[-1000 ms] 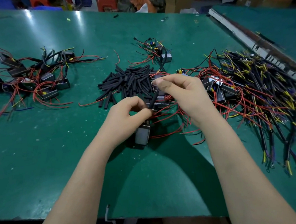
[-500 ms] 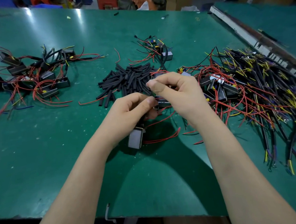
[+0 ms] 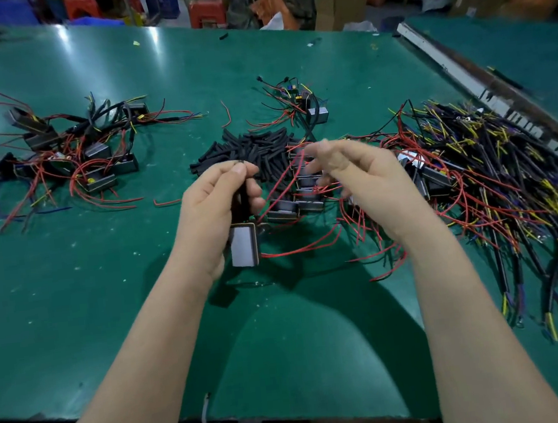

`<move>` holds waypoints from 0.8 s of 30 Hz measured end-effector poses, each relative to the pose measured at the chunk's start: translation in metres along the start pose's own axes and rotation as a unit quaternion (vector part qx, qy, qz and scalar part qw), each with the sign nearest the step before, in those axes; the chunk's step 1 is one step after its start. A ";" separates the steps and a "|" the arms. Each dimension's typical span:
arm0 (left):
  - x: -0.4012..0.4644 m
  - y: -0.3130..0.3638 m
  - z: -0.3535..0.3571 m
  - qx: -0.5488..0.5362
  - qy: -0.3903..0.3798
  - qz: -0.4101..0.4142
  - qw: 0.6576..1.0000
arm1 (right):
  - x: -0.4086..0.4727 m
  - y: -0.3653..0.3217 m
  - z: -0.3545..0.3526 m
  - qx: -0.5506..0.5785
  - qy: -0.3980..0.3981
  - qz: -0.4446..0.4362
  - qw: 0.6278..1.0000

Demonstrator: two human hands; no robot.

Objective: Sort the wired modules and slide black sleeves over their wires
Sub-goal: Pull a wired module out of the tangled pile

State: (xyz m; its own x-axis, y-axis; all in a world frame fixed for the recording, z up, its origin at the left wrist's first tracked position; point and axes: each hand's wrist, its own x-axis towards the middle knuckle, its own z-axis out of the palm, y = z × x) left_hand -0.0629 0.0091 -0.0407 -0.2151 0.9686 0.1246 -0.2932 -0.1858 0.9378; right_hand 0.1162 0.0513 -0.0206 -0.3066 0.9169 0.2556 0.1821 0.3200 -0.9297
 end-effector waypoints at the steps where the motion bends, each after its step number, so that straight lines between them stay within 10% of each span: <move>1: 0.001 0.000 0.000 -0.011 0.008 -0.004 1.000 | -0.001 0.000 0.003 0.002 -0.022 -0.002 1.000; 15: -0.004 -0.006 0.008 0.059 -0.059 -0.076 0.994 | -0.002 0.000 0.030 -0.095 0.049 -0.143 0.984; 24: -0.005 -0.012 0.005 0.073 -0.108 -0.023 0.991 | 0.000 0.007 0.045 -0.100 0.133 -0.053 0.985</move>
State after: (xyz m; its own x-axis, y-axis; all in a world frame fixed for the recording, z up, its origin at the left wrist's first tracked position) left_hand -0.0538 0.0074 -0.0514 0.0044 0.9912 0.1320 -0.1562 -0.1297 0.9792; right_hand 0.0756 0.0427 -0.0386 -0.0838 0.8977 0.4326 0.3510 0.4329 -0.8303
